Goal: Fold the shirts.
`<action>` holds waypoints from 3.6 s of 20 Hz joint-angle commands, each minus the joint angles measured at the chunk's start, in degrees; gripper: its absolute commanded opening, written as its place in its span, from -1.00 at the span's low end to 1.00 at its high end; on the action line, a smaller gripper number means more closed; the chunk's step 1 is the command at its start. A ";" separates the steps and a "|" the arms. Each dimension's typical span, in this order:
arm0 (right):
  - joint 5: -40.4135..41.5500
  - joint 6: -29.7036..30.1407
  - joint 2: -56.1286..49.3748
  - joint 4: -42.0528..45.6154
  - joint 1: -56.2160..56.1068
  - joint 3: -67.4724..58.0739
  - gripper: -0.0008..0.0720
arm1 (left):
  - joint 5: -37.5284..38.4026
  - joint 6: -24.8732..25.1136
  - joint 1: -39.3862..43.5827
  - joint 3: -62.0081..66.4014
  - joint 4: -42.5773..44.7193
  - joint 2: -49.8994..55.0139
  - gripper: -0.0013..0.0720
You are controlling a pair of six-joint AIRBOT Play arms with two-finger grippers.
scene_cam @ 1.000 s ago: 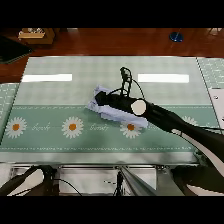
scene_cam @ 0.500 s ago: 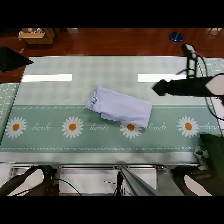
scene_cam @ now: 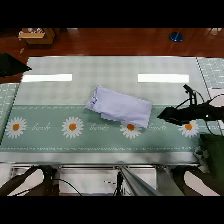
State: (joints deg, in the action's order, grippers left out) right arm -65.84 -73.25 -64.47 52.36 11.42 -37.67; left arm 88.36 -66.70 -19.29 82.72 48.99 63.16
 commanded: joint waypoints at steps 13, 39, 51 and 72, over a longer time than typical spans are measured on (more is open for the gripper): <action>11.69 7.58 -9.35 -27.34 -11.02 -1.42 -0.92 | 0.22 -1.49 0.02 -0.02 0.76 0.00 -0.39; -40.61 -16.15 20.61 53.20 49.72 -35.60 -0.92 | -3.52 6.25 -0.09 -0.02 0.81 10.40 -0.39; -33.31 -16.09 23.93 79.52 57.42 -6.71 -0.92 | -11.30 7.26 -5.14 0.07 0.74 12.61 -0.40; -4.31 -12.13 -9.60 22.23 -3.13 -32.02 0.60 | -18.95 -7.17 19.19 0.04 29.29 16.22 0.51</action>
State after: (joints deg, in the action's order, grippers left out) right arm -70.37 -84.09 -67.40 76.34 19.09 -66.70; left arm 69.93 -67.96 -6.98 82.72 67.13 77.56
